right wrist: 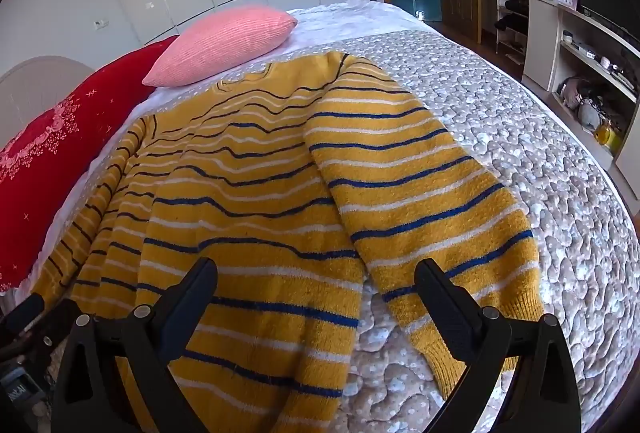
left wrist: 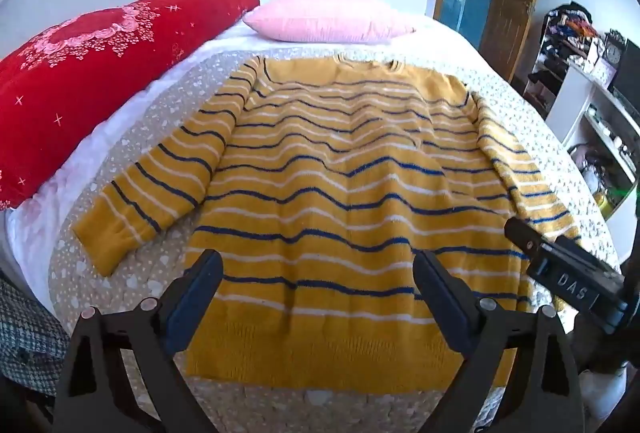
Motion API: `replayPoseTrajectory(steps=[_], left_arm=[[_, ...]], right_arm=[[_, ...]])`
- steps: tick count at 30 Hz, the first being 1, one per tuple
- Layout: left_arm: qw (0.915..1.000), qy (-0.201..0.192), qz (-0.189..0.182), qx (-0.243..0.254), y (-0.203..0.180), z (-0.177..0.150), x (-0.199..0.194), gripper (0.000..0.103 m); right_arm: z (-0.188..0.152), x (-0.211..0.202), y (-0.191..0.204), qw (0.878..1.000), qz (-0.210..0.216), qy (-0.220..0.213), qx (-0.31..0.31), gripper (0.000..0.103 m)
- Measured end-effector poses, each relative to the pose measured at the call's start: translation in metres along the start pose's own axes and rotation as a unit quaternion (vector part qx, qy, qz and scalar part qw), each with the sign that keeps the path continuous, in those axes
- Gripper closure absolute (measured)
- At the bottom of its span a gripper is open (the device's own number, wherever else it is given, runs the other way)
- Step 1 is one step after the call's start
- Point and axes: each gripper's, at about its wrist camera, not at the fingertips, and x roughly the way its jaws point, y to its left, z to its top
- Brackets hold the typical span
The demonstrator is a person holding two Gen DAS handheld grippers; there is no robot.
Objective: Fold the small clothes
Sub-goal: 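Move the right gripper toward the sweater's sleeve cuff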
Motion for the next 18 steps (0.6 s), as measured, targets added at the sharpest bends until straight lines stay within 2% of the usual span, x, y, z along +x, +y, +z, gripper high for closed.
replayPoseTrajectory(steps=[10, 14, 16, 18], left_arm=[[0.9967, -0.069, -0.022, -0.038, 0.008, 0.002, -0.031, 0.007], [0.9938, -0.107, 0.007, -0.028, 0.008, 0.001, -0.037, 0.005], [0.9943, -0.101, 0.028, -0.016, 0.006, 0.001, -0.035, 0.005], [0.9970, -0.064, 0.035, -0.023, 0.009, 0.002, -0.024, 0.005]], right_arm=[[-0.003, -0.004, 0.009, 1.000, -0.005, -0.006, -0.015, 0.002], [-0.005, -0.002, 0.013, 1.000, -0.005, -0.003, -0.021, 0.002], [-0.006, 0.000, 0.014, 1.000, -0.005, -0.002, -0.025, 0.002], [-0.006, 0.001, 0.015, 1.000, -0.005, -0.001, -0.027, 0.002]])
